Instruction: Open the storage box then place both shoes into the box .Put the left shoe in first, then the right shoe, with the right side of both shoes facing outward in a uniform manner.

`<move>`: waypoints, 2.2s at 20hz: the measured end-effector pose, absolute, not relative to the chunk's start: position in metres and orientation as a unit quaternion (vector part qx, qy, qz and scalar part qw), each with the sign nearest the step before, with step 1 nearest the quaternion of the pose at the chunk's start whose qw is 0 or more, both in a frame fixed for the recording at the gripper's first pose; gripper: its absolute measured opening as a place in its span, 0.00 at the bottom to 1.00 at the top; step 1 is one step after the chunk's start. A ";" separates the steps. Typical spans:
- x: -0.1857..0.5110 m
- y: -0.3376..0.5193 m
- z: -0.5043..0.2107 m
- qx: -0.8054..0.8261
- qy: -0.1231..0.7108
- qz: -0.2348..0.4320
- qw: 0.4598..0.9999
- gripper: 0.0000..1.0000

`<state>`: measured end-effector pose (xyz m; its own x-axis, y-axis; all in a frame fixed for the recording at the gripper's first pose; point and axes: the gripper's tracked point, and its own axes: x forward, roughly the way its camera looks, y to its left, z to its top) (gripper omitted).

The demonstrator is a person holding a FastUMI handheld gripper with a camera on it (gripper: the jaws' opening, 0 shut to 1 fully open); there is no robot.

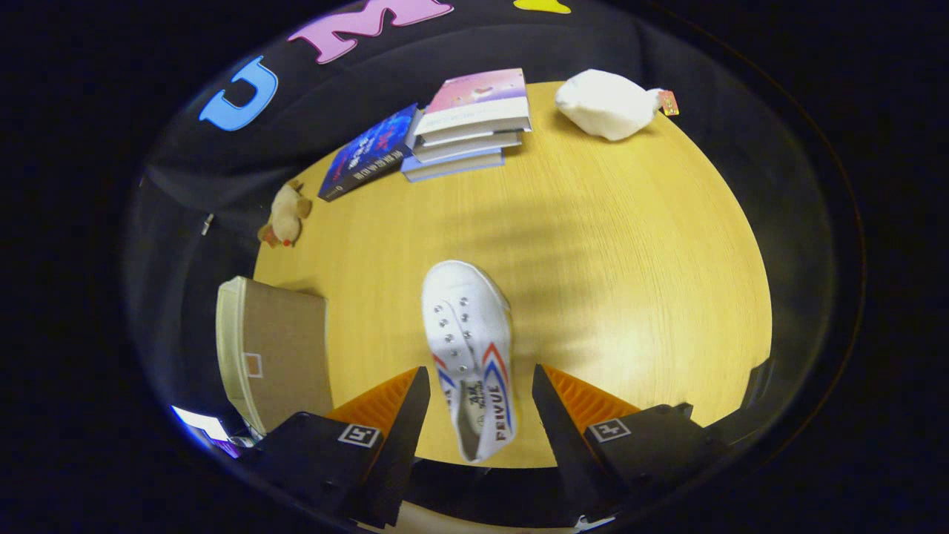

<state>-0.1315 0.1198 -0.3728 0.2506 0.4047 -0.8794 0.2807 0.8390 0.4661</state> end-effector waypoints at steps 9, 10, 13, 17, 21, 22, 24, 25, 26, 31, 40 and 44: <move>-0.136 0.151 -0.431 0.263 0.663 0.094 0.694 0.55; -0.134 0.153 -0.439 0.268 0.661 0.093 0.695 0.39; -0.139 0.153 -0.434 0.307 0.657 0.083 0.684 0.12; -0.136 0.160 -0.391 0.362 0.630 0.079 0.682 0.12; -0.106 0.186 -0.314 0.392 0.591 0.096 0.698 0.12; -0.098 0.196 -0.292 0.394 0.581 0.105 0.705 0.12; -0.081 0.220 -0.252 0.399 0.558 0.125 0.717 0.12; -0.074 0.231 -0.233 0.401 0.549 0.133 0.721 0.12; -0.069 0.243 -0.215 0.403 0.542 0.141 0.724 0.12; -0.063 0.300 -0.159 0.407 0.536 0.156 0.723 0.12; -0.079 0.416 -0.153 0.387 0.583 0.166 0.695 0.12; -0.086 0.458 -0.171 0.362 0.611 0.165 0.684 0.12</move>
<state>-0.0857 0.4577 -0.1713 0.1988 0.6678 -0.7173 0.2167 0.6838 0.6967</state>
